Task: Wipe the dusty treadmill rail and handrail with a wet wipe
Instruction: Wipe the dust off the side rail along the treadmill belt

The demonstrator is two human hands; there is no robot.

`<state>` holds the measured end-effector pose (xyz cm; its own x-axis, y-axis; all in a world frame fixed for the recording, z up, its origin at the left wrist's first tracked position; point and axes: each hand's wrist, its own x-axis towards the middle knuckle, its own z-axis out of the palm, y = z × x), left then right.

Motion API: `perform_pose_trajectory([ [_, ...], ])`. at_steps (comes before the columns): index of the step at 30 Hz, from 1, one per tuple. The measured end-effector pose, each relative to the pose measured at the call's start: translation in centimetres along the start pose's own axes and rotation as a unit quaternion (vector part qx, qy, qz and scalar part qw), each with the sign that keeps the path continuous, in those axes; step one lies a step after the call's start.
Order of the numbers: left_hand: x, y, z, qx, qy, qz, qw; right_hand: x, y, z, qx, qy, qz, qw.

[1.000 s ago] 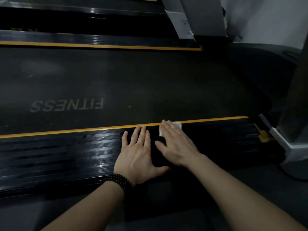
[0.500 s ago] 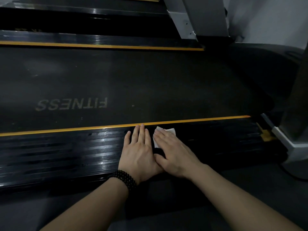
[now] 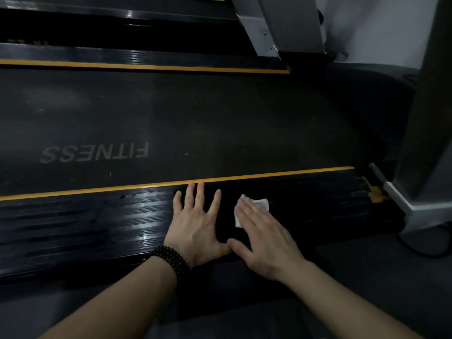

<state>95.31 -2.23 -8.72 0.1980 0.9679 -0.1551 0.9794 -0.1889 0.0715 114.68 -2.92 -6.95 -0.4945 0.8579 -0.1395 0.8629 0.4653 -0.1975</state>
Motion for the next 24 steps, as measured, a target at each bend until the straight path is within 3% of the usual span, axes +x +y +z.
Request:
perform_pose_trajectory([
  [3, 0.3, 0.9, 0.1, 0.002, -0.002, -0.023, 1.000, -1.9, 1.0, -0.2, -0.017, -0.004, -0.015, 1.000],
  [8, 0.2, 0.9, 0.2, -0.003, 0.009, -0.021, 1.000, 0.8, 1.4, -0.6, 0.013, 0.020, 0.041, 0.999],
  [14, 0.2, 0.9, 0.1, 0.003, 0.001, -0.020, 1.000, -1.3, 0.7, 0.2, 0.019, -0.006, -0.055, 0.998],
  [19, 0.2, 0.9, 0.3, -0.010, 0.018, -0.018, 1.000, 1.4, 1.7, -0.9, 0.038, 0.021, 0.017, 0.999],
  [24, 0.2, 0.8, 0.3, -0.002, 0.001, -0.010, 1.000, 0.0, -0.3, 0.1, 0.028, -0.009, -0.056, 0.998],
])
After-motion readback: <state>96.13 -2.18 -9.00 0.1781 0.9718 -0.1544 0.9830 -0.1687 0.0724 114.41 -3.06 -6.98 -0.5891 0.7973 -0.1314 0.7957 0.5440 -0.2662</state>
